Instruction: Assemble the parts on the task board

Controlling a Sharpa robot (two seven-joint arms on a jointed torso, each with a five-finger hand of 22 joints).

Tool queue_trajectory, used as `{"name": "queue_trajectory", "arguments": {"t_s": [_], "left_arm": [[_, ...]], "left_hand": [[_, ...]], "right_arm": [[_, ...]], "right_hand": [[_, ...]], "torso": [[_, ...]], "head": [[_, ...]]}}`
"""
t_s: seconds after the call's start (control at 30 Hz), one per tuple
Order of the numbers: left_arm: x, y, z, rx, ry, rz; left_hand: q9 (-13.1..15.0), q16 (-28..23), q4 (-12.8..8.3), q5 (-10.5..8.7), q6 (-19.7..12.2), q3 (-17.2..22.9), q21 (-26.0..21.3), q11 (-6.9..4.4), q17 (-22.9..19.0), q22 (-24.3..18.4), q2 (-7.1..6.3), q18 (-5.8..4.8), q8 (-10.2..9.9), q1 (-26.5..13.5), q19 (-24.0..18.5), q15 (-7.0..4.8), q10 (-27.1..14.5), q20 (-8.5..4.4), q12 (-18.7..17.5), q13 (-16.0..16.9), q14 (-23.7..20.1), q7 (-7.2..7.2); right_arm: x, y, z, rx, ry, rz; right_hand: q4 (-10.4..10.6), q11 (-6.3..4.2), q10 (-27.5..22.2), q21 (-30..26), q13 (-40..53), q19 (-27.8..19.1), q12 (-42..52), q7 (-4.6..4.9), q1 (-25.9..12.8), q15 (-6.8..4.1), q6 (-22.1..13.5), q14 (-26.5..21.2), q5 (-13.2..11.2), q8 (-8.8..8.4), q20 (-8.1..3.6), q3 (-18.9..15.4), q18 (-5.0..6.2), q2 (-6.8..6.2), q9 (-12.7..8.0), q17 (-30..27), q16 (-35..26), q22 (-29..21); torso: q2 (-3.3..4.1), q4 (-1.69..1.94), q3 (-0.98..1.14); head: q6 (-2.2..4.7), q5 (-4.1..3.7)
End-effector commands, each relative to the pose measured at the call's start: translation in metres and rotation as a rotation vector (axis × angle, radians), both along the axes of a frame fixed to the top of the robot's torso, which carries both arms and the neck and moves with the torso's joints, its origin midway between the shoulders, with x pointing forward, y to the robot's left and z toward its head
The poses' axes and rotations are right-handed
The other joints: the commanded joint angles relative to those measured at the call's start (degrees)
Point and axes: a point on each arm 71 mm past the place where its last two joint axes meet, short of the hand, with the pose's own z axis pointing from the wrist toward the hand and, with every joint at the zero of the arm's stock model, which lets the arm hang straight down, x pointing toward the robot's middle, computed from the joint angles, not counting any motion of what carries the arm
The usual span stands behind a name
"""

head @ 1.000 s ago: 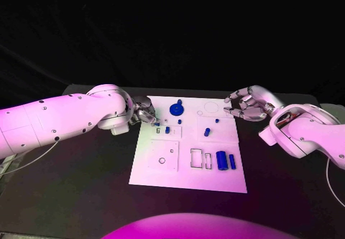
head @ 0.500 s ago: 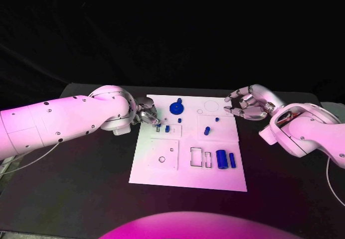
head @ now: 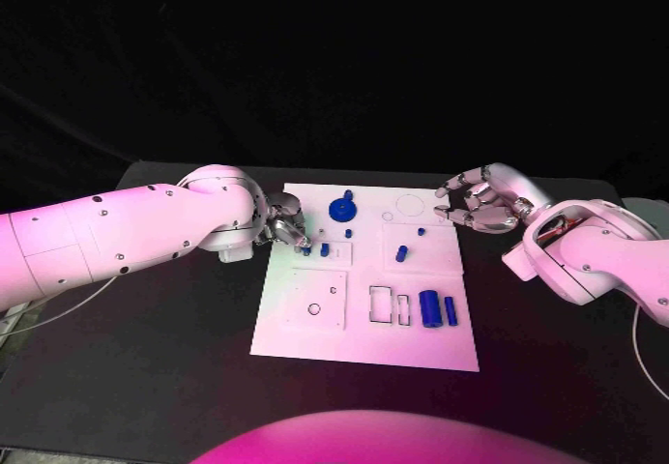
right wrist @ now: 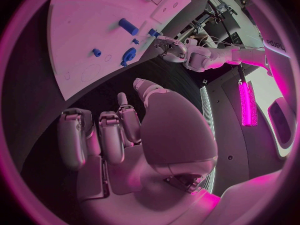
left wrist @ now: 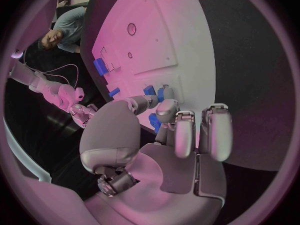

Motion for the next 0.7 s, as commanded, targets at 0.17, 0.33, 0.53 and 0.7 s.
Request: {"name": "queue_trajectory", "arguments": {"t_s": [0.17,0.33,0.53,0.7], "left_arm": [[0.0006,-0.0019,-0.0025,0.019,0.019,-0.015],[0.0014,-0.0011,-0.0028,0.021,0.017,-0.012],[0.0014,-0.0004,-0.0032,0.026,0.02,-0.014],[0.001,0.0,-0.0037,0.032,0.026,-0.018]], "left_hand": [[0.0,0.4,-11.3,0.51,0.4,10.8,0.2,0.16,15.1,5.2,0.58,-1.11,0.1,0.0,1.1,-0.41,0.4,-0.53,0.2,0.1,5.9,-0.17],[0.0,0.4,-11.3,0.67,0.4,10.8,0.2,0.16,15.1,5.3,0.59,-1.11,0.1,0.0,1.1,-0.41,0.4,-0.54,0.2,0.0,5.9,-0.17],[0.0,0.4,-11.3,0.67,0.4,10.8,0.2,0.16,15.1,5.3,0.59,-1.11,0.1,0.0,1.1,-0.41,0.4,-0.54,0.2,0.0,5.9,-0.17],[0.0,0.4,-11.3,0.78,0.5,10.8,0.3,0.16,15.1,5.3,0.59,-1.13,0.1,-0.1,1.1,-0.41,0.4,-0.54,0.2,0.1,5.9,-0.18]], "right_arm": [[-0.0007,0.0015,-0.0003,-0.007,-0.003,0.018],[-0.0006,0.0012,-0.0003,-0.007,-0.003,0.017],[-0.0005,0.0012,-0.0003,-0.008,-0.003,0.017],[-0.0004,0.0012,-0.0005,-0.008,-0.003,0.017]], "right_hand": [[0.1,-0.19,0.1,-0.2,3.6,2.1,-0.1,-0.08,-0.4,-0.26,-0.2,5.3,0.1,0.26,-0.58,0.3,0.61,-0.16,-0.1,12.5,-0.3,9.6],[0.1,-0.19,0.1,-0.2,3.6,2.1,-0.1,-0.08,-0.4,-0.26,-0.2,5.3,0.1,0.26,-0.58,0.3,0.61,-0.16,-0.1,12.5,-0.3,9.6],[0.1,-0.19,0.1,-0.2,3.6,2.1,-0.1,-0.08,-0.4,-0.26,-0.2,5.3,0.1,0.26,-0.58,0.3,0.61,-0.16,-0.1,12.5,-0.3,9.6],[0.1,-0.19,0.1,-0.2,3.6,2.1,-0.1,-0.08,-0.4,-0.26,-0.2,5.3,0.1,0.26,-0.58,0.3,0.61,-0.16,-0.1,12.5,-0.3,9.6]], "torso": [[0.02,-0.01,-0.01],[0.02,0.03,0.0],[-0.01,0.05,0.0],[-0.02,0.04,0.0]], "head": [[-0.02,-0.05],[-0.14,-0.07],[-0.17,-0.1],[-0.26,-0.11]]}}
